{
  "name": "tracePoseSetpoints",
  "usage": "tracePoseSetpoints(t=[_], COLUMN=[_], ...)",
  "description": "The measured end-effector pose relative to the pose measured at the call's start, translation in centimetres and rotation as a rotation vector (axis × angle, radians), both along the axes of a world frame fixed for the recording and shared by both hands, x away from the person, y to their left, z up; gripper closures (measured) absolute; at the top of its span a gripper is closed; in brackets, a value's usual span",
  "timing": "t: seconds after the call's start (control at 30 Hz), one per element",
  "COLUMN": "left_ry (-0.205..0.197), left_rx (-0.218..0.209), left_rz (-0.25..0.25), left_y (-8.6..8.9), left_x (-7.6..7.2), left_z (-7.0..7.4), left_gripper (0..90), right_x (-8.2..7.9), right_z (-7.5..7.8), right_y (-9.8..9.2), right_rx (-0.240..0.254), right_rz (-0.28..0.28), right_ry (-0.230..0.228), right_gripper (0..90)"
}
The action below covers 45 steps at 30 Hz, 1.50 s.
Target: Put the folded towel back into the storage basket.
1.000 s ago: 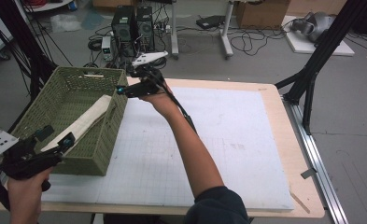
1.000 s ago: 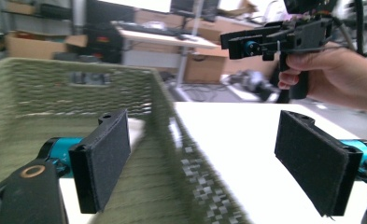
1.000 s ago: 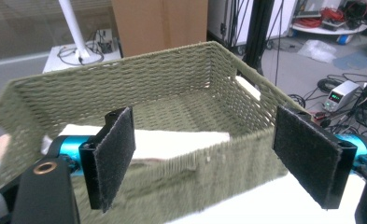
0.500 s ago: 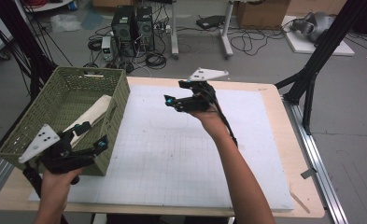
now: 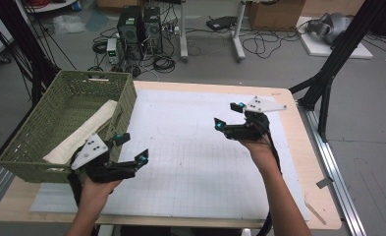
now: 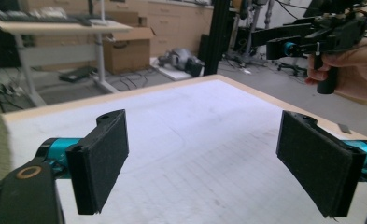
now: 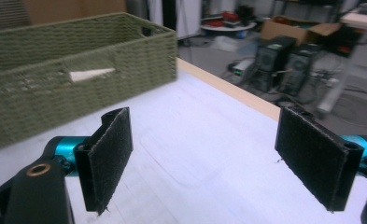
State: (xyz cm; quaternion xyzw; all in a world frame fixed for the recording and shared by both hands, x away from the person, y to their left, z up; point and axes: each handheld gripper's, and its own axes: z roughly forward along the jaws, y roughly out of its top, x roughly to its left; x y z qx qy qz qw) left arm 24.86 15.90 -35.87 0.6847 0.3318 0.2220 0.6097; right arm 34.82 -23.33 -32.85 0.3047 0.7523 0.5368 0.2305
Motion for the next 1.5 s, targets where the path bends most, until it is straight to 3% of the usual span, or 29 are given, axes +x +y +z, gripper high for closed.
tracePoseSetpoints(t=[0.13, 0.37, 0.57, 0.8, 0.9, 1.0, 1.5], left_ry=[0.001, 0.002, 0.009, 0.016, 0.021, 0.025, 0.044], left_rx=[0.020, 0.038, 0.038, 0.056, 0.064, 0.062, 0.072], left_rz=[-0.039, -0.086, -0.091, -0.085, -0.079, -0.070, -0.051], left_y=[-1.4, -2.4, -2.3, -2.7, -2.6, -2.5, -2.4], left_x=[0.2, 0.5, 0.8, 0.7, 0.7, 0.6, 0.9], left_z=[-1.4, -3.4, -4.2, -4.7, -4.9, -4.9, -5.5], left_gripper=[17.0, 17.1, 17.1, 17.1, 17.1, 17.1, 17.1], right_x=[-2.7, -6.9, -9.5, -10.2, -10.3, -10.4, -10.4], right_z=[-1.9, -5.2, -6.8, -7.7, -8.1, -8.0, -8.1], right_y=[-2.3, -6.2, -8.0, -8.6, -9.1, -9.4, -9.6], right_rx=[-0.033, -0.013, -0.011, -0.047, -0.038, -0.015, -0.032], right_rz=[-0.072, -0.202, -0.257, -0.269, -0.283, -0.301, -0.318], right_ry=[-0.017, 0.004, -0.029, -0.021, 0.001, -0.004, -0.008], right_gripper=[15.3, 15.3, 15.3, 15.3, 15.3, 15.3, 15.3])
